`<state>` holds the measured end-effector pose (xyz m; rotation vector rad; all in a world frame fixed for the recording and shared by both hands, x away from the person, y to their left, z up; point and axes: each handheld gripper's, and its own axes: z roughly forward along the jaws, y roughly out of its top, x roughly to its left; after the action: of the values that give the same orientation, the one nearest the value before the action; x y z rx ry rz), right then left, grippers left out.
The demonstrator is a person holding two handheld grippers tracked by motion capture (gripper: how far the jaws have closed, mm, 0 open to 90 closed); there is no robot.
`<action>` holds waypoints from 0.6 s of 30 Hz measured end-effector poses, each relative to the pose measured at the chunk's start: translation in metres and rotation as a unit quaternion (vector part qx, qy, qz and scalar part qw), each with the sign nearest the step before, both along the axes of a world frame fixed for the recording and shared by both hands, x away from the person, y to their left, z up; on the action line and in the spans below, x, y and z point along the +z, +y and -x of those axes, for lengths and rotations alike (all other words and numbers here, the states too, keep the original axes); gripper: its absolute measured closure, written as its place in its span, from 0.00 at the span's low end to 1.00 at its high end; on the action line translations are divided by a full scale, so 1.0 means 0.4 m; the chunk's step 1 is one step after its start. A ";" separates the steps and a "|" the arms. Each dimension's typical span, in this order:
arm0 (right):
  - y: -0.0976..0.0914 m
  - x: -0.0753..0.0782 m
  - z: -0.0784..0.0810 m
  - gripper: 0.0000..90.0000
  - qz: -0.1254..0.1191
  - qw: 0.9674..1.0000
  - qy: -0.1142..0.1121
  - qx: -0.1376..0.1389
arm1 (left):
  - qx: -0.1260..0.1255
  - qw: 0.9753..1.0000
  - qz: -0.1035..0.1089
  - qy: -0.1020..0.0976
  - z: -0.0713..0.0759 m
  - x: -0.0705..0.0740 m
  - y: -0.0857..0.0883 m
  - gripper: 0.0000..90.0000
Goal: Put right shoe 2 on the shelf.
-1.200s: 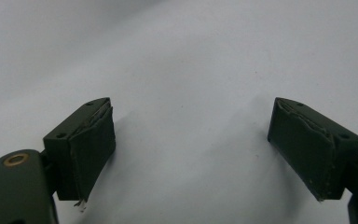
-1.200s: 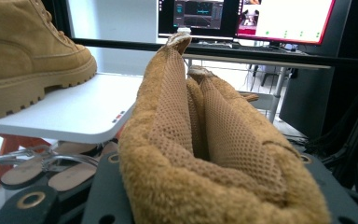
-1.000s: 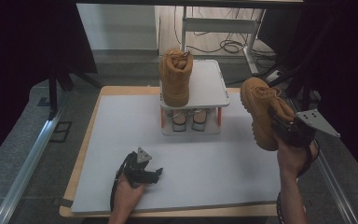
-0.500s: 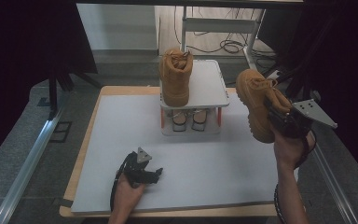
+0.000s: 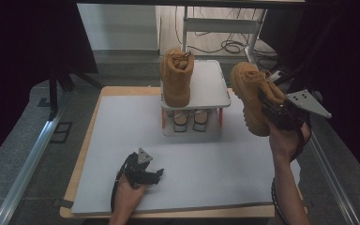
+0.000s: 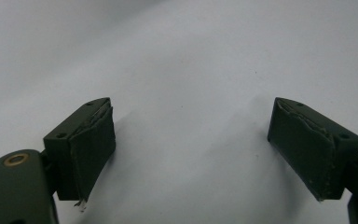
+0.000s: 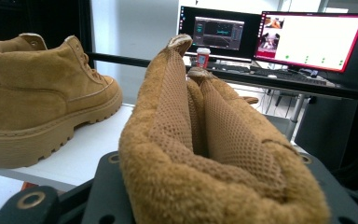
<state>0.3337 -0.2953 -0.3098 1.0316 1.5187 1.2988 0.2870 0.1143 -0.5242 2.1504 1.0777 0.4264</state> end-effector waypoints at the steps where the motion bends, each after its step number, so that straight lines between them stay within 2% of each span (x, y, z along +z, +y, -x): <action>1: 0.004 0.001 -0.002 0.62 0.000 1.000 0.000 0.001 | 0.000 1.000 0.000 0.000 0.000 0.000 0.000 0.16; 18: 0.062 0.002 -0.046 0.61 0.009 1.000 0.006 0.019 | 0.000 1.000 0.000 -0.001 0.000 0.000 0.000 0.16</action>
<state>0.3520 -0.2707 -0.3090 1.0049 1.5643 1.3052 0.2869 0.1142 -0.5242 2.1500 1.0774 0.4279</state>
